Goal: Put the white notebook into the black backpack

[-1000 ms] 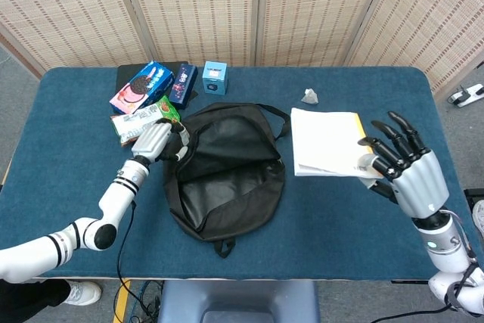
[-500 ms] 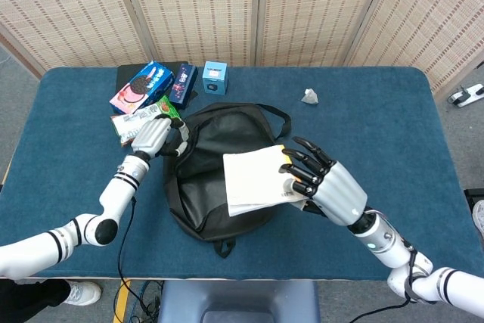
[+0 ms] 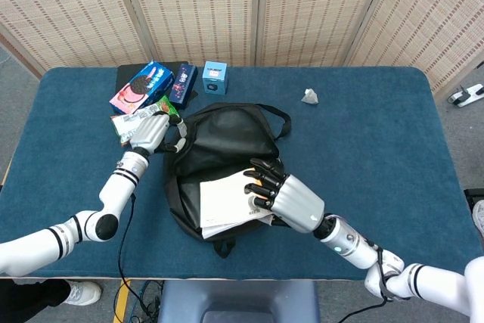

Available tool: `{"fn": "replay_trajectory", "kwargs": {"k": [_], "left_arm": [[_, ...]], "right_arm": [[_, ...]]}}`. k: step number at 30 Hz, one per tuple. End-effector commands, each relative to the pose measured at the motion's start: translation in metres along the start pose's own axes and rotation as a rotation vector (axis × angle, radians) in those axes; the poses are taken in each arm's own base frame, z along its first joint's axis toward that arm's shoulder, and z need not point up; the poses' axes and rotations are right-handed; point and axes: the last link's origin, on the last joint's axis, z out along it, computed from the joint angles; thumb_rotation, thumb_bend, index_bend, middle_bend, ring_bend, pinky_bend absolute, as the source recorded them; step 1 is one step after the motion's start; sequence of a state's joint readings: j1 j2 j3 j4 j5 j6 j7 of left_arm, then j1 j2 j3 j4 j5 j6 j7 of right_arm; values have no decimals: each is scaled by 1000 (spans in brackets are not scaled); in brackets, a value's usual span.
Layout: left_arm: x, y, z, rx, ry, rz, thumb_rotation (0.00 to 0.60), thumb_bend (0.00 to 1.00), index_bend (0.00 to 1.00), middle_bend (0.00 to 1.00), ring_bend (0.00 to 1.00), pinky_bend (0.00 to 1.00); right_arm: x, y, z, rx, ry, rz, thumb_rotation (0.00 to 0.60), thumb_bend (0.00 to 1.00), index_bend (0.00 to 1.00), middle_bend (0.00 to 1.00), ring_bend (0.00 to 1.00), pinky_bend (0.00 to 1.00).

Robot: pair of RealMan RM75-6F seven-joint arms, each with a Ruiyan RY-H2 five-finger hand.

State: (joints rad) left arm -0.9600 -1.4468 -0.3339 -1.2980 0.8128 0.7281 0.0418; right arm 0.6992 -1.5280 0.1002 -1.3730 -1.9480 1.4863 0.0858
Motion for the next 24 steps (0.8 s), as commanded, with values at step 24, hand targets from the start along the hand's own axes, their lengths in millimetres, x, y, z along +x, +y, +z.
{"fn": "replay_trajectory", "kwargs": {"k": [24], "left_arm": [[9, 1, -8, 14, -3, 18, 600, 554, 814, 377, 313, 131]], "right_arm": [[-92, 14, 36, -3, -215, -183, 600, 505, 710, 376, 183, 124]]}}
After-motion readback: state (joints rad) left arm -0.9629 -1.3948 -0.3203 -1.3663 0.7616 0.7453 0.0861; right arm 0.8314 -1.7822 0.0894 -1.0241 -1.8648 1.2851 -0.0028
